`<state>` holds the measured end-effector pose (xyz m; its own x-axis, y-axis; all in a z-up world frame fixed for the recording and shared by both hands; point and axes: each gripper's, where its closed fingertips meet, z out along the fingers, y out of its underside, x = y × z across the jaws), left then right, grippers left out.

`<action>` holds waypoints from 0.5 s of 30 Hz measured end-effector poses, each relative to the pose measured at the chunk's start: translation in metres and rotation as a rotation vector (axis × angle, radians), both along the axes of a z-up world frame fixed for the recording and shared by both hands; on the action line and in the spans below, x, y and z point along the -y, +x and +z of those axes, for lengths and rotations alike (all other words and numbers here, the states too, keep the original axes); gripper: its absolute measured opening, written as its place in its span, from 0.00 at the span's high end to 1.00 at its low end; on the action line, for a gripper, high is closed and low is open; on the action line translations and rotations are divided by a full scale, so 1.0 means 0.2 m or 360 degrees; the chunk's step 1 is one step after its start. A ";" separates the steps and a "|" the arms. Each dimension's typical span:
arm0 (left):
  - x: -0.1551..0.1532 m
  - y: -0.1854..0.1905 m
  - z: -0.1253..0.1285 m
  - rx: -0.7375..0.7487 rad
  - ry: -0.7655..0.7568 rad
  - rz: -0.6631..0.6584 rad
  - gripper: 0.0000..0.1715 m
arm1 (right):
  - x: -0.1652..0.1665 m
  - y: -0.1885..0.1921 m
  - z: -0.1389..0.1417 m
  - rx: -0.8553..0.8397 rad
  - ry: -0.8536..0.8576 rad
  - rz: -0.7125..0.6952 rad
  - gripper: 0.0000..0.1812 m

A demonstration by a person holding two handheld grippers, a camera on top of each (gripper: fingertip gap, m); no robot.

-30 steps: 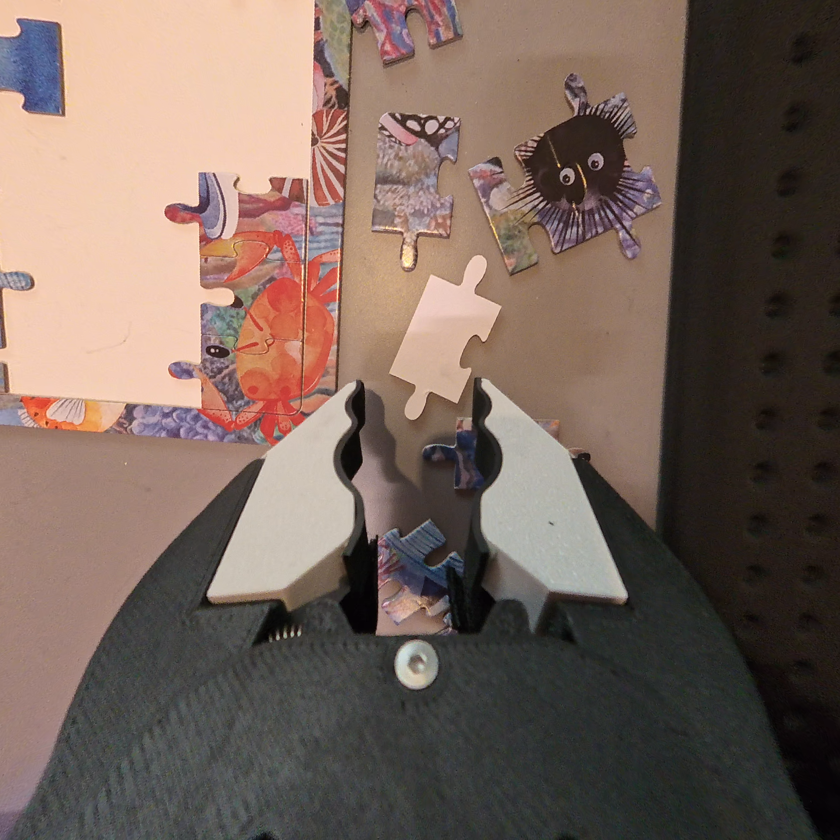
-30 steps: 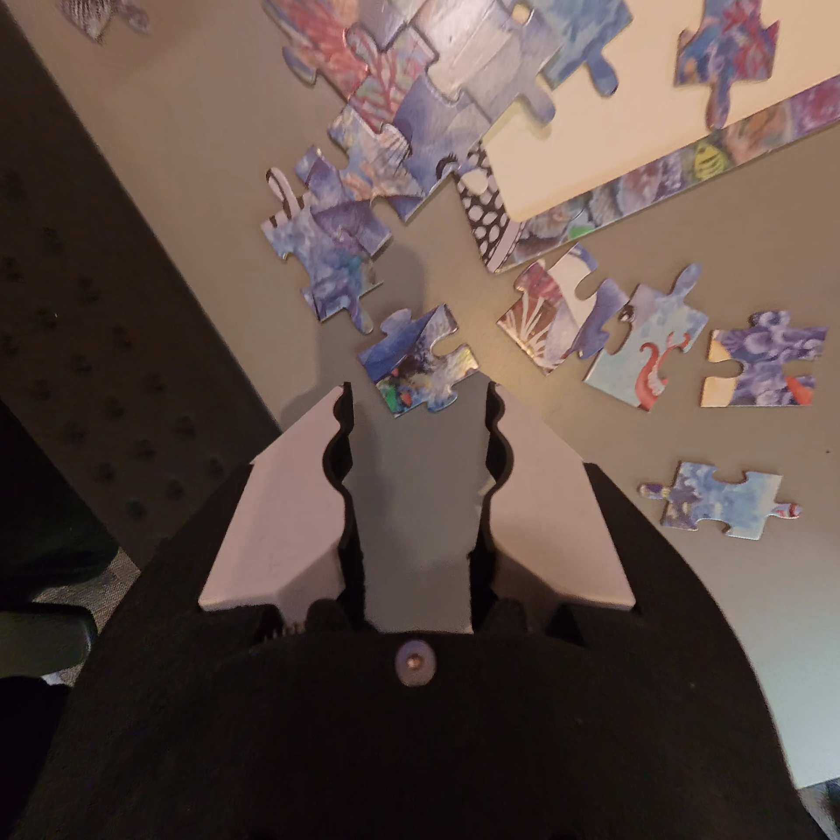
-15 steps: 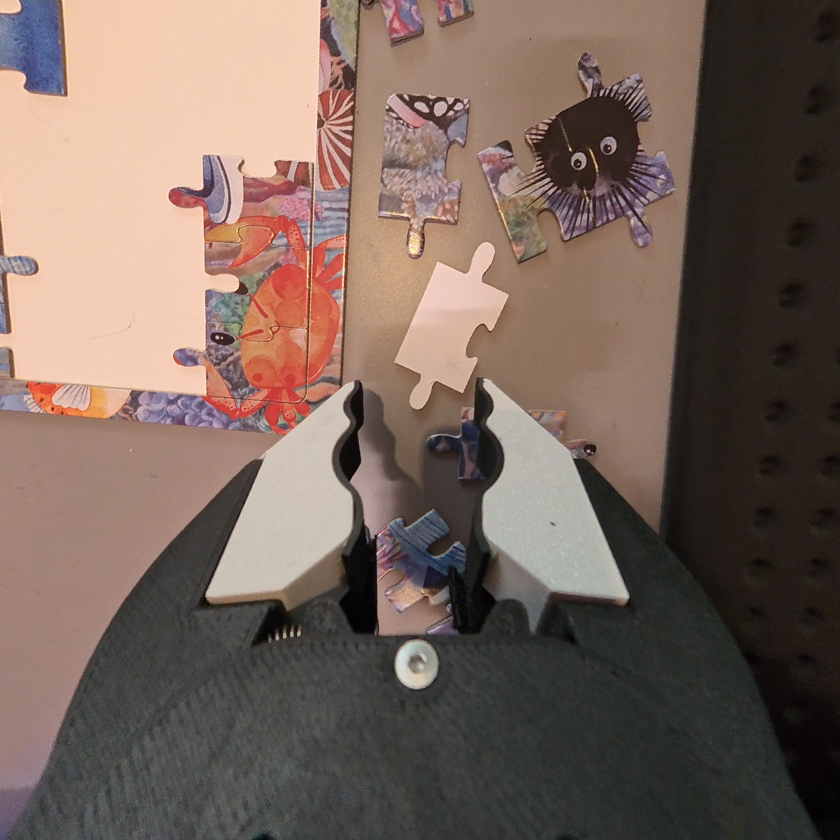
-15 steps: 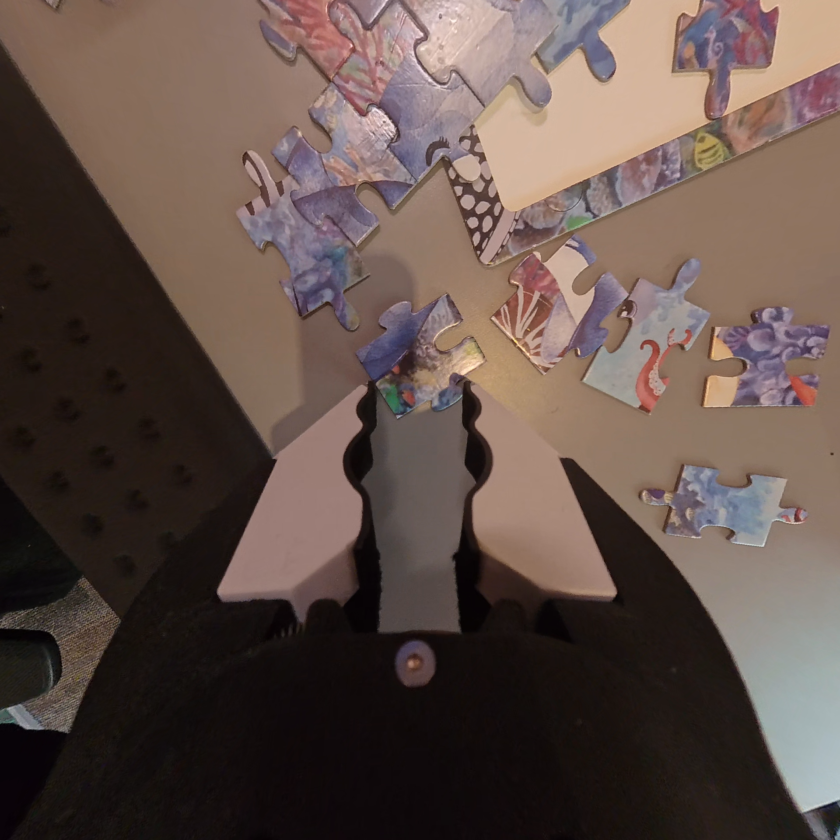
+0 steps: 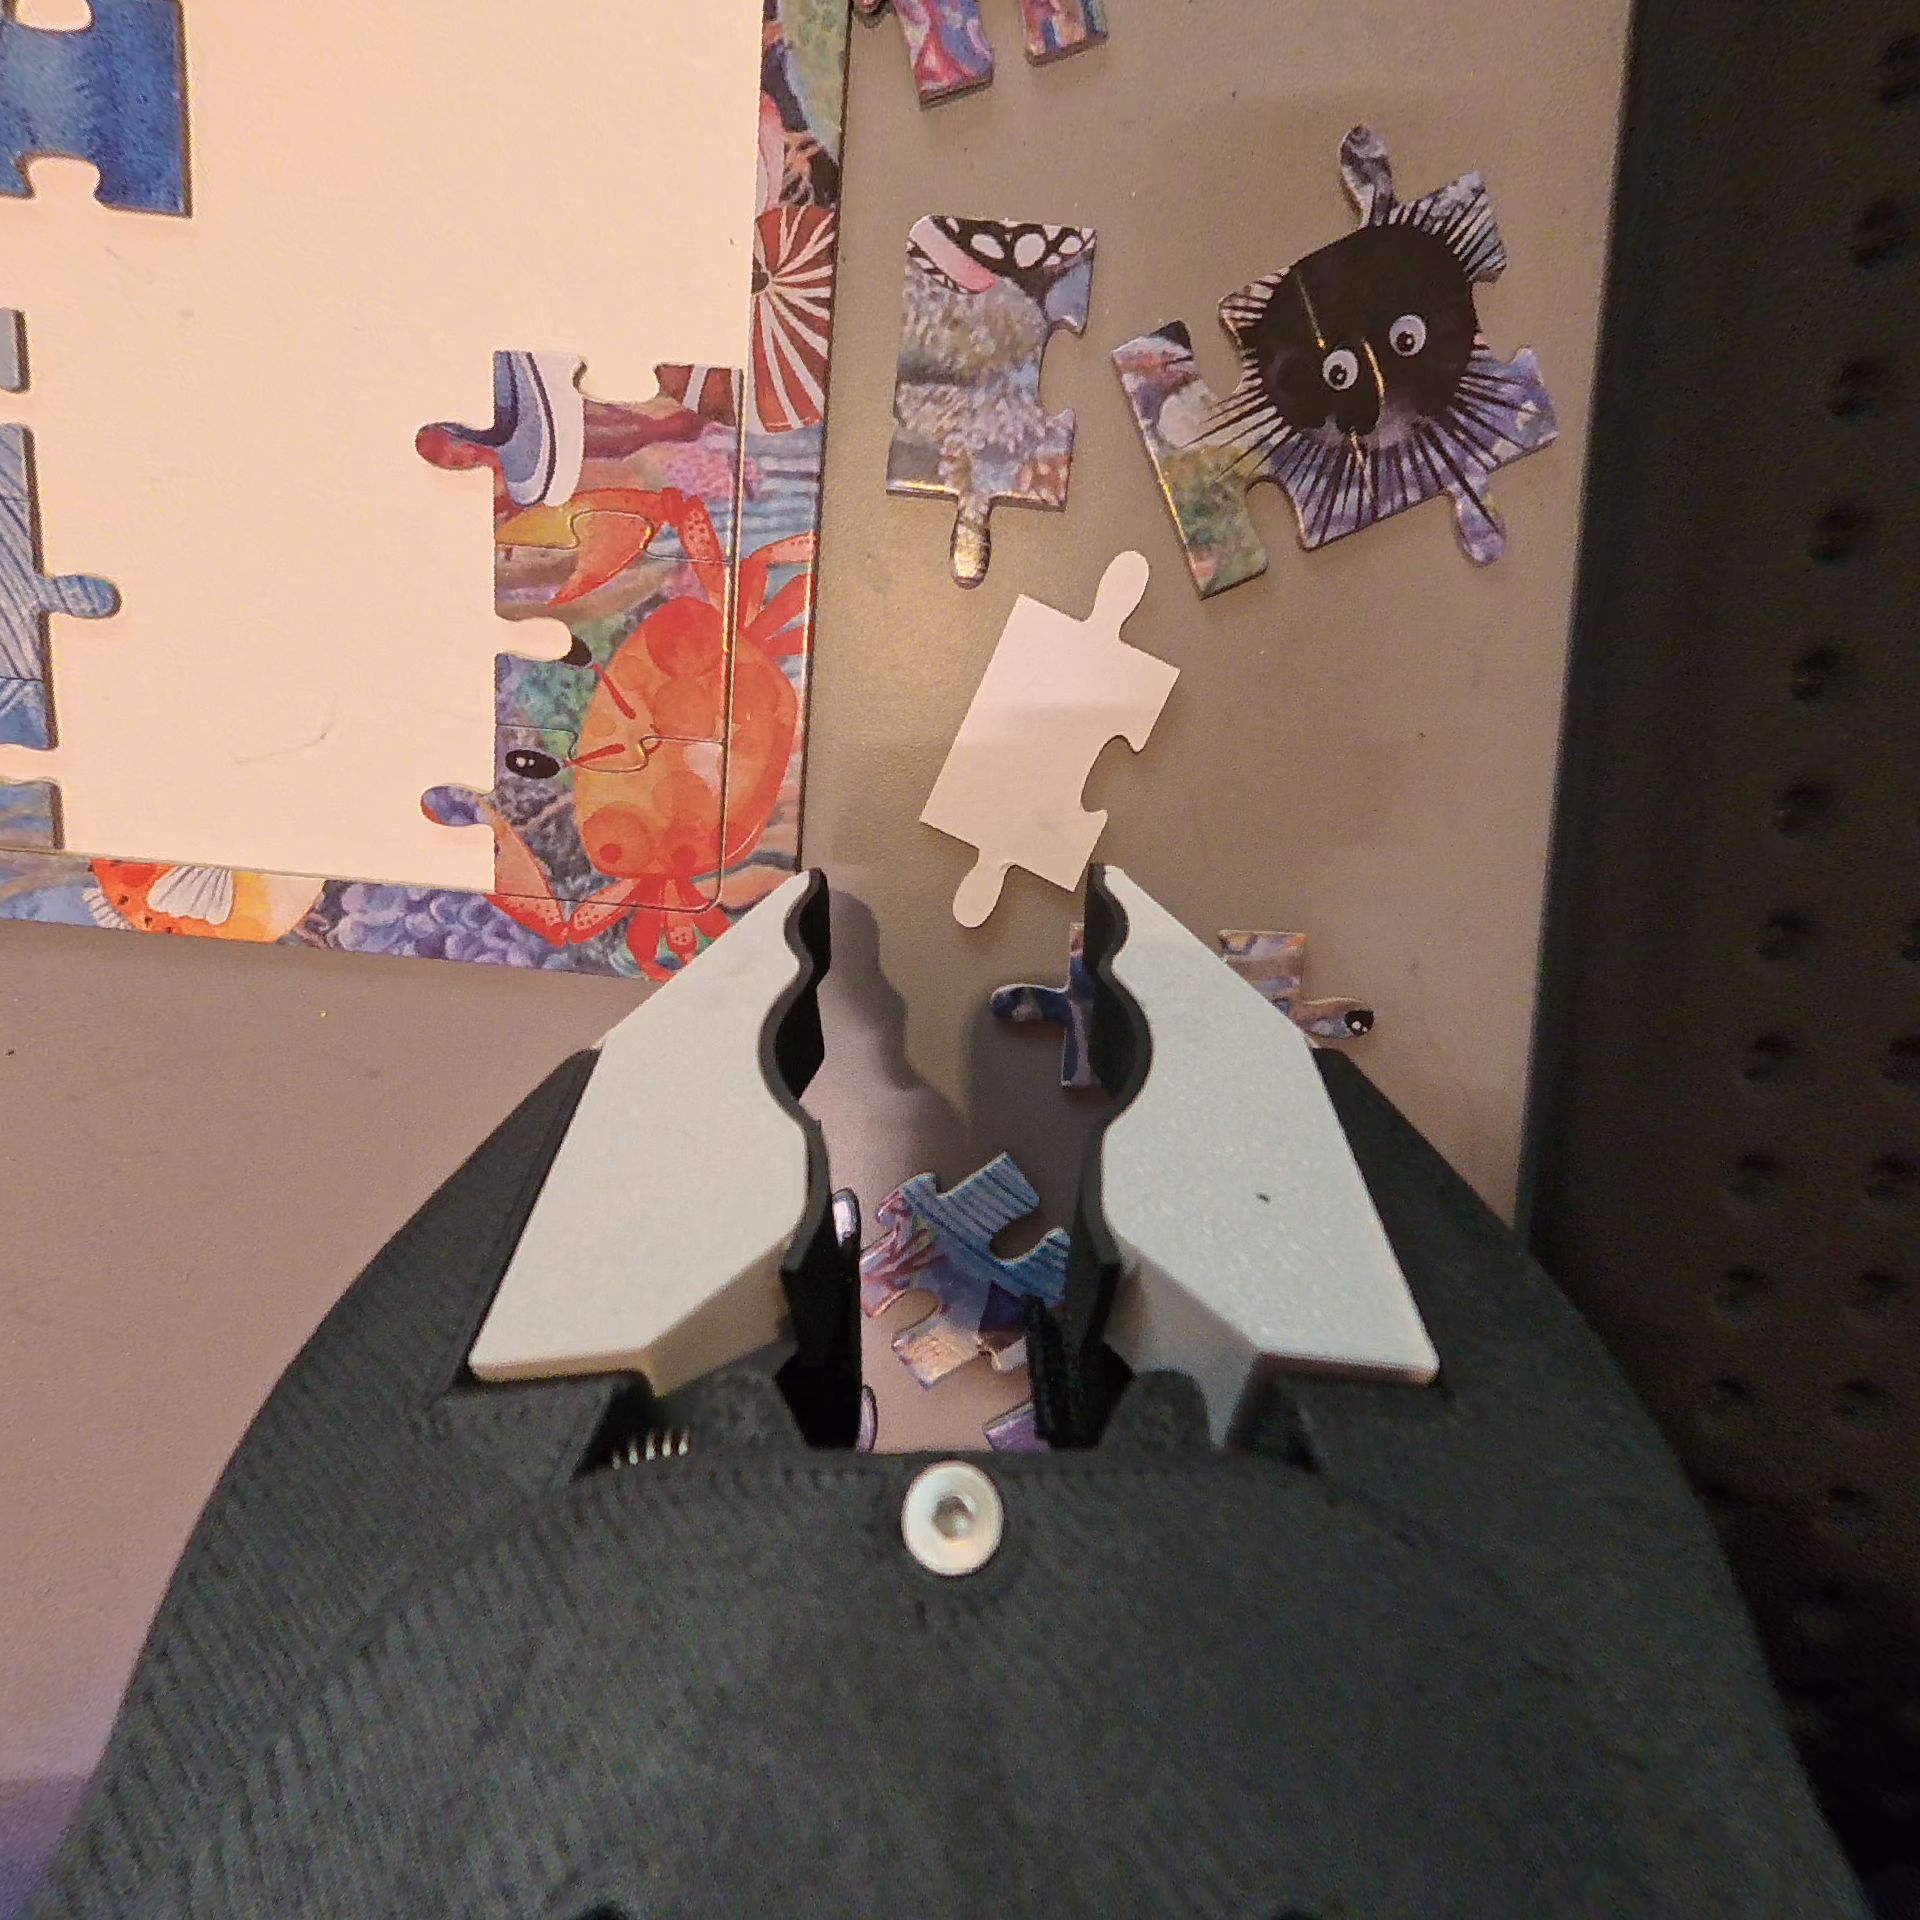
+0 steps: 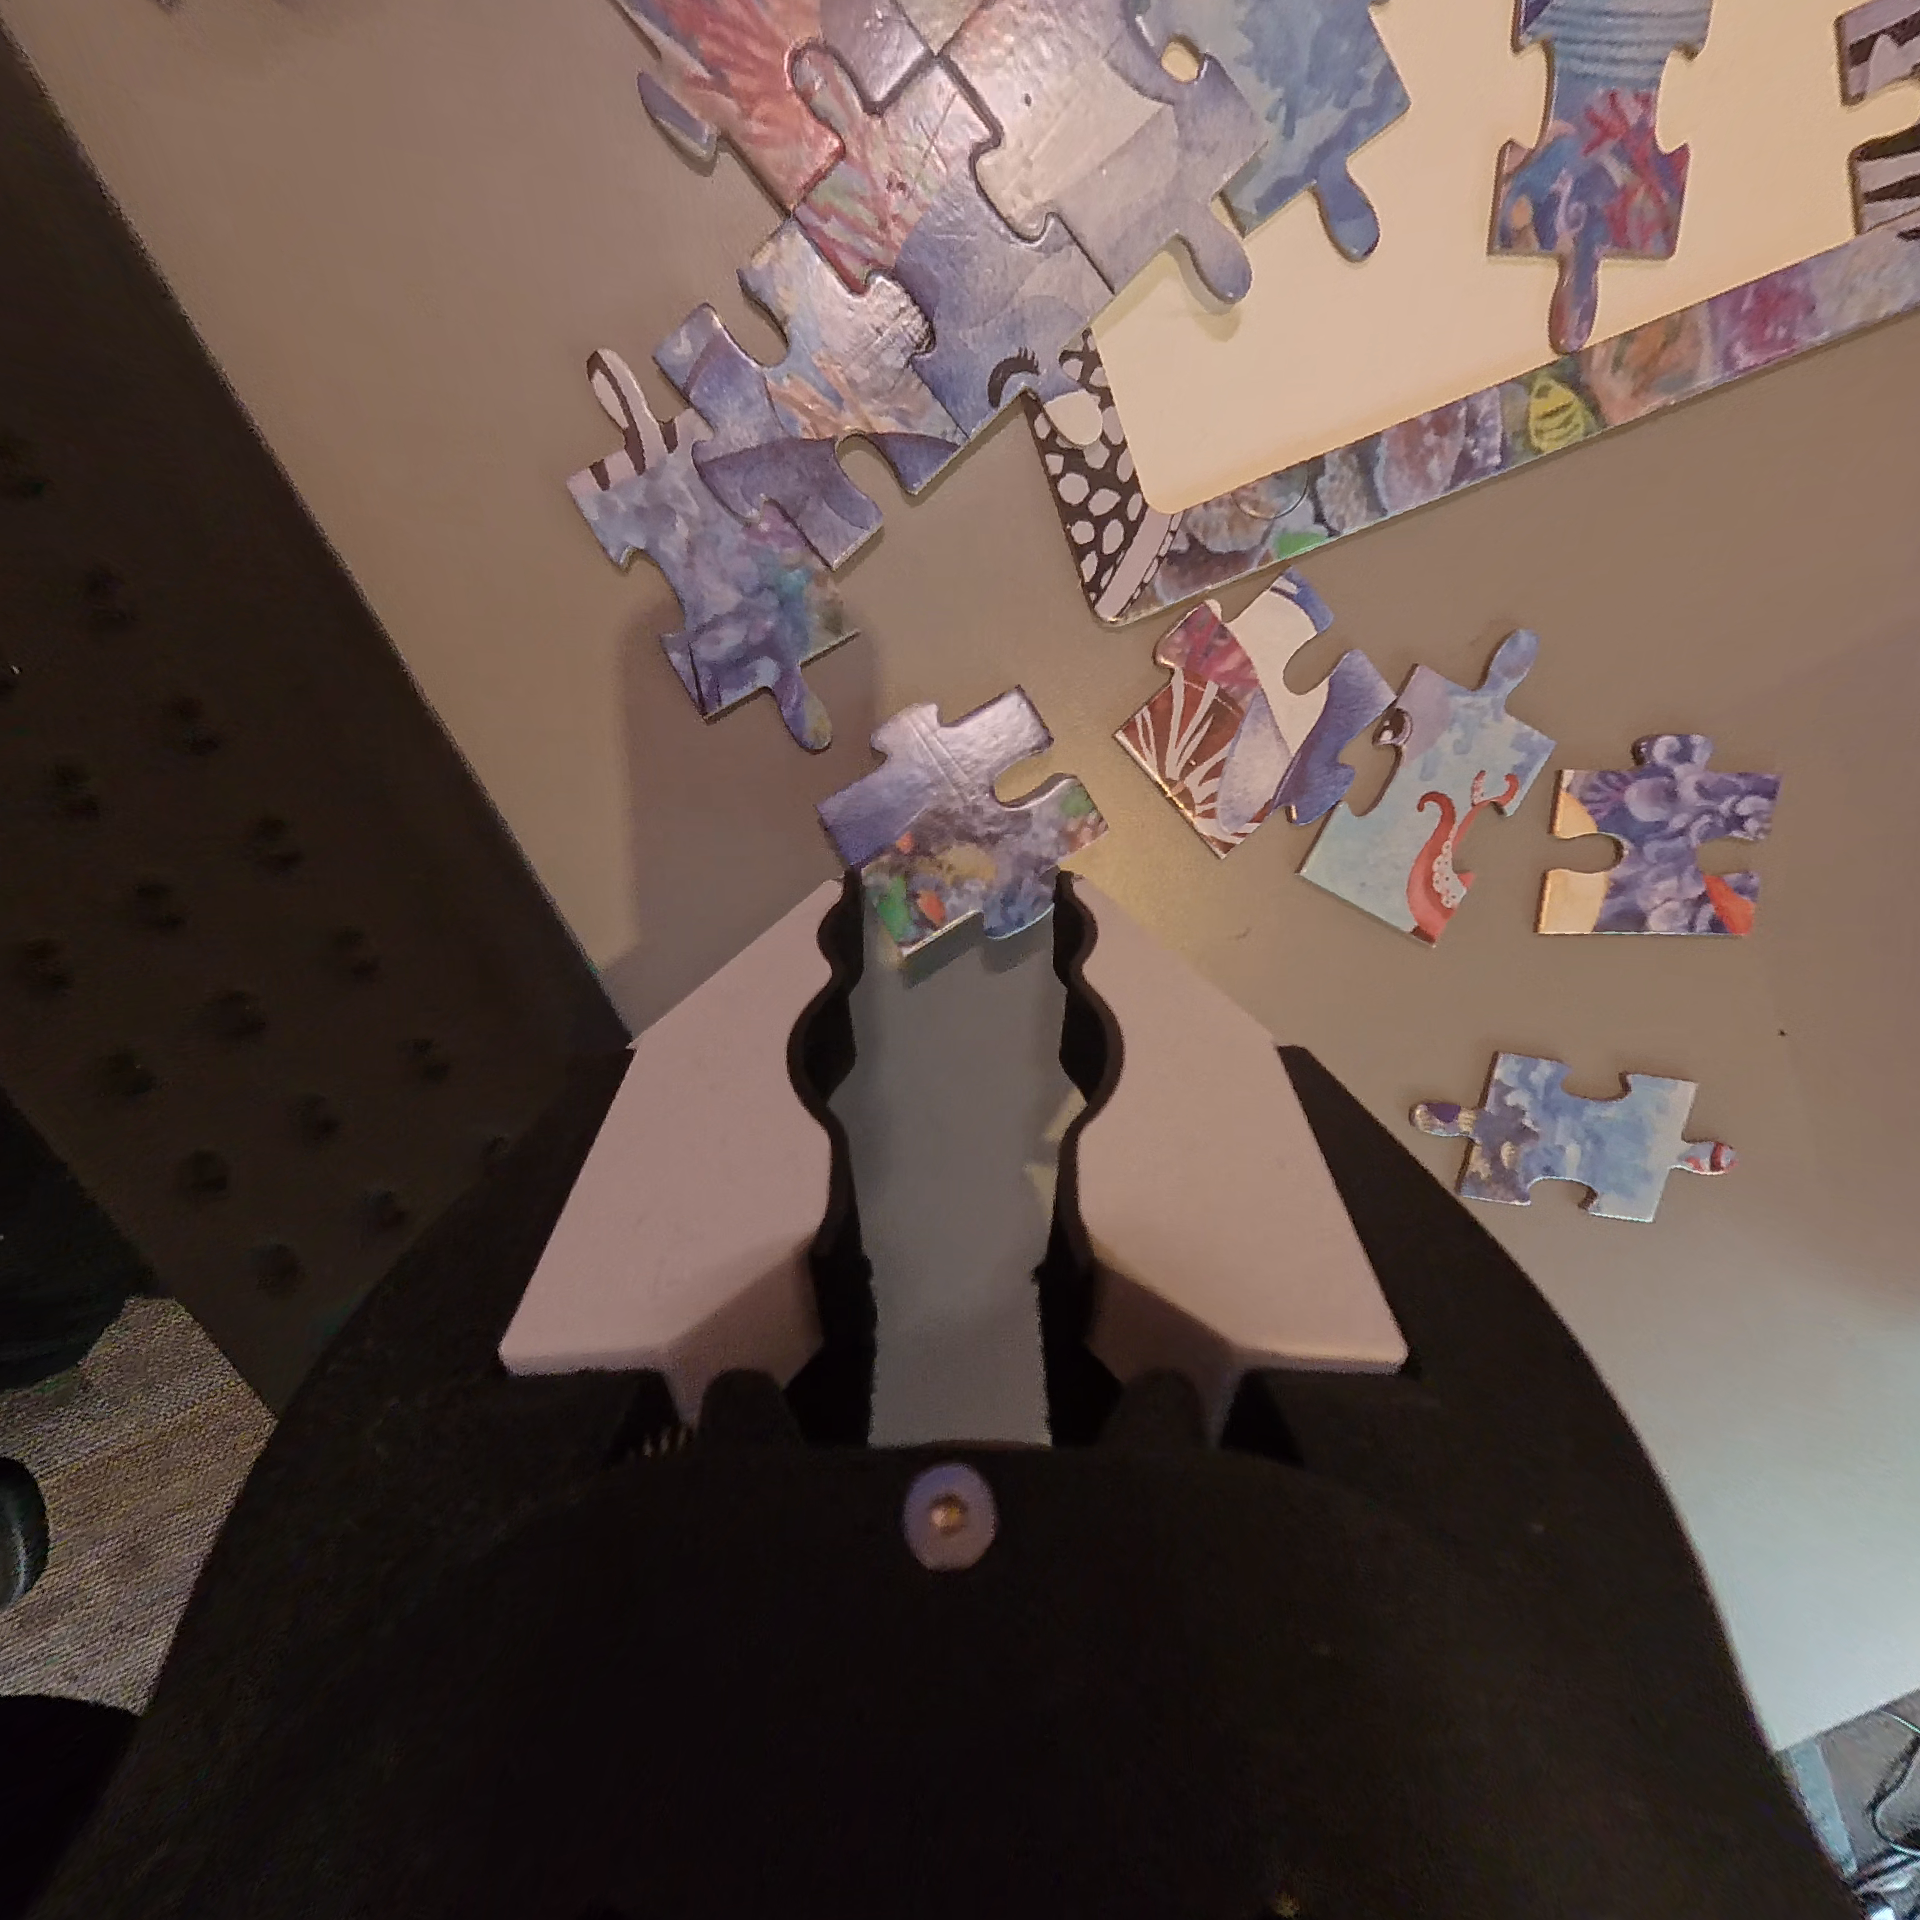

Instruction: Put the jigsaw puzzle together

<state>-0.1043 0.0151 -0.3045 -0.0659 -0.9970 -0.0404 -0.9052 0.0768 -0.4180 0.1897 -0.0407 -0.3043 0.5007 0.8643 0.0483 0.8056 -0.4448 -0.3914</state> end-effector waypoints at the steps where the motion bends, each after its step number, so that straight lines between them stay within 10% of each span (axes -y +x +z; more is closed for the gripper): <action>1: 0.00 0.00 0.00 -0.0002 -0.0001 0.0002 0.72 | 0.00 0.00 0.01 0.0006 0.0006 0.0003 0.81; 15: 0.00 -0.01 -0.01 -0.0015 -0.0002 0.0011 0.70 | -0.11 0.04 0.02 -0.0046 -0.0005 -0.0162 0.73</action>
